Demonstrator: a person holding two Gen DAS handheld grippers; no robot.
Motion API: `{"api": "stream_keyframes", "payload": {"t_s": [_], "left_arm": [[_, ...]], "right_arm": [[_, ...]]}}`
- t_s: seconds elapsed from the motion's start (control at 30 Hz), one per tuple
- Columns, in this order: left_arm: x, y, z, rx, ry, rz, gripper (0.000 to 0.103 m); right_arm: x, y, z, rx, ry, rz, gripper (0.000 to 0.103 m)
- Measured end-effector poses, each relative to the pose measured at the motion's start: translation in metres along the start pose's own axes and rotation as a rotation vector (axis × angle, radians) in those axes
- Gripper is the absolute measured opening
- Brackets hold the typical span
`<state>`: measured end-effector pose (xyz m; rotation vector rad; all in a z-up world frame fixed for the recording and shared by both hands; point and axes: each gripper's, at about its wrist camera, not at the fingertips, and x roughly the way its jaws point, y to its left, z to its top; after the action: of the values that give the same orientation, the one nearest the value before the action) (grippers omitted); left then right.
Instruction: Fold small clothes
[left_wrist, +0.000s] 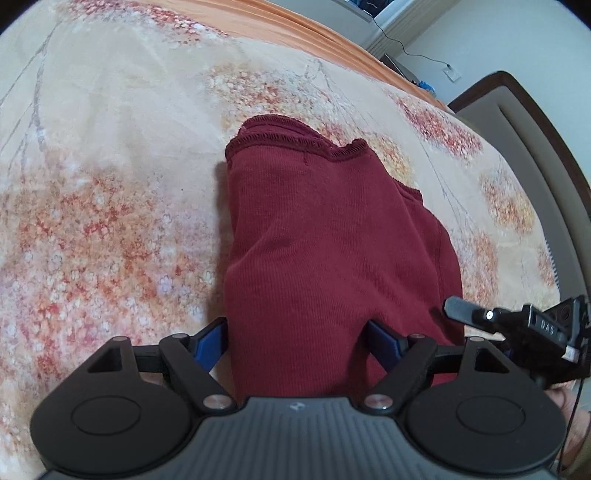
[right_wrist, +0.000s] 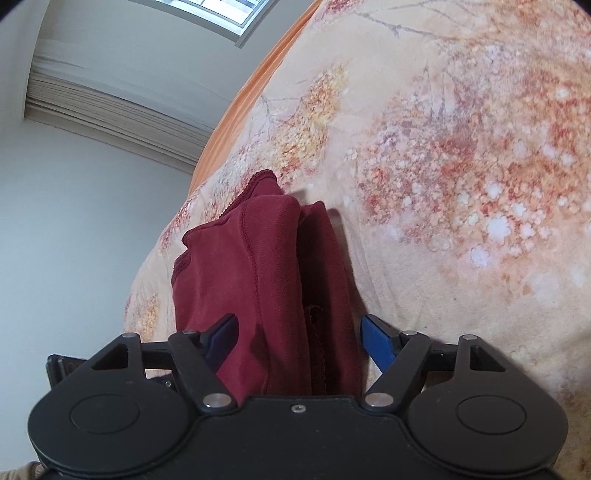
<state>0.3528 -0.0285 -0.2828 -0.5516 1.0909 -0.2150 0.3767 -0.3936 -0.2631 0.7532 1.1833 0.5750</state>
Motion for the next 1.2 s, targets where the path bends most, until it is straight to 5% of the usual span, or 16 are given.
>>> {"api": "stream_keyframes", "payload": {"t_s": [0.4, 0.47, 0.5, 0.73, 1.2], "left_arm": [[-0.006, 0.012, -0.005, -0.029, 0.021, -0.053, 0.081], [-0.006, 0.011, -0.005, -0.021, 0.022, -0.058, 0.076], [-0.007, 0.01, -0.005, -0.019, 0.025, -0.065, 0.074], [-0.008, 0.001, -0.003, 0.006, 0.022, -0.038, 0.056], [-0.03, -0.02, -0.005, 0.082, -0.008, -0.016, 0.038]], "right_arm": [[0.008, -0.003, 0.0, 0.014, 0.065, 0.054, 0.072], [0.008, -0.003, 0.001, 0.005, 0.069, 0.051, 0.061], [0.008, -0.004, 0.002, 0.007, 0.072, 0.044, 0.046], [0.003, 0.003, 0.001, -0.031, 0.062, 0.028, 0.033], [-0.01, 0.032, -0.006, -0.095, 0.02, 0.004, 0.028]]}}
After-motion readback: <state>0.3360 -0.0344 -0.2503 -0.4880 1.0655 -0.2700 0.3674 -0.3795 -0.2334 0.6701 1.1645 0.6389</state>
